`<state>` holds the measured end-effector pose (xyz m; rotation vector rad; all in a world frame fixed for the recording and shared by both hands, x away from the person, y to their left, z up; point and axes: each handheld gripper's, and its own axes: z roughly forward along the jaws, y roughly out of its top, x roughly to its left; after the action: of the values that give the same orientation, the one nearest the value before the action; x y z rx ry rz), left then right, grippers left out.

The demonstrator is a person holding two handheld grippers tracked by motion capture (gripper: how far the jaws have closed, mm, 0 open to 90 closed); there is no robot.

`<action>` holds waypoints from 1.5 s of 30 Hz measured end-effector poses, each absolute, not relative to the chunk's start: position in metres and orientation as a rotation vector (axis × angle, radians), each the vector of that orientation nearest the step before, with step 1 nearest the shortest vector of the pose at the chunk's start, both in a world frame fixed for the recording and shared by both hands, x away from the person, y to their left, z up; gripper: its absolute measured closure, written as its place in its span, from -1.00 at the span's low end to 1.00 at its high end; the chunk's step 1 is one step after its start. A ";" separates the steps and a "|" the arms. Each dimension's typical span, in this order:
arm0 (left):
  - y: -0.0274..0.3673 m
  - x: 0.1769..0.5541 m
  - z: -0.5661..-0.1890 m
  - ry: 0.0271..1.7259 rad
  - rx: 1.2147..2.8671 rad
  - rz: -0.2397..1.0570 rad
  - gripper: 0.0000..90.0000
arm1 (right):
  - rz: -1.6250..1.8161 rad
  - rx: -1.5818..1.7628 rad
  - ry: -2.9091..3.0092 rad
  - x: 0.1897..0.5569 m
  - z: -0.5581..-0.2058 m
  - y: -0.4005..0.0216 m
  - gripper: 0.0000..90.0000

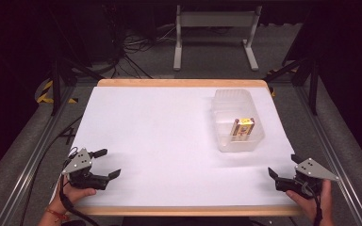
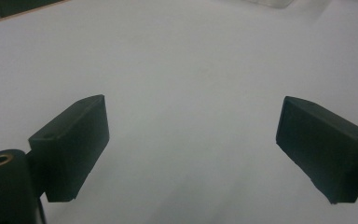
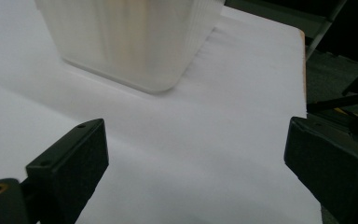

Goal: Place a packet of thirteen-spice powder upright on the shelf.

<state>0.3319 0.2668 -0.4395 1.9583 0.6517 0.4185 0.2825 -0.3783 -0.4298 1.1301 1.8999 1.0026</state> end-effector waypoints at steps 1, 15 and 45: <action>0.267 0.332 -0.439 0.652 1.958 0.418 -0.77 | 0.997 1.137 1.889 0.282 -0.430 -0.379 -0.84; 0.271 0.331 -0.438 0.644 1.950 0.429 -0.78 | 0.952 1.144 1.874 0.283 -0.432 -0.371 -0.85; 0.266 0.332 -0.441 0.651 1.971 0.430 -0.78 | 0.915 1.091 1.888 0.283 -0.432 -0.363 -0.84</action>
<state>0.3324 0.2658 -0.4407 1.9706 0.6509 0.4297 0.2825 -0.3634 -0.4321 1.0907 1.8878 0.9148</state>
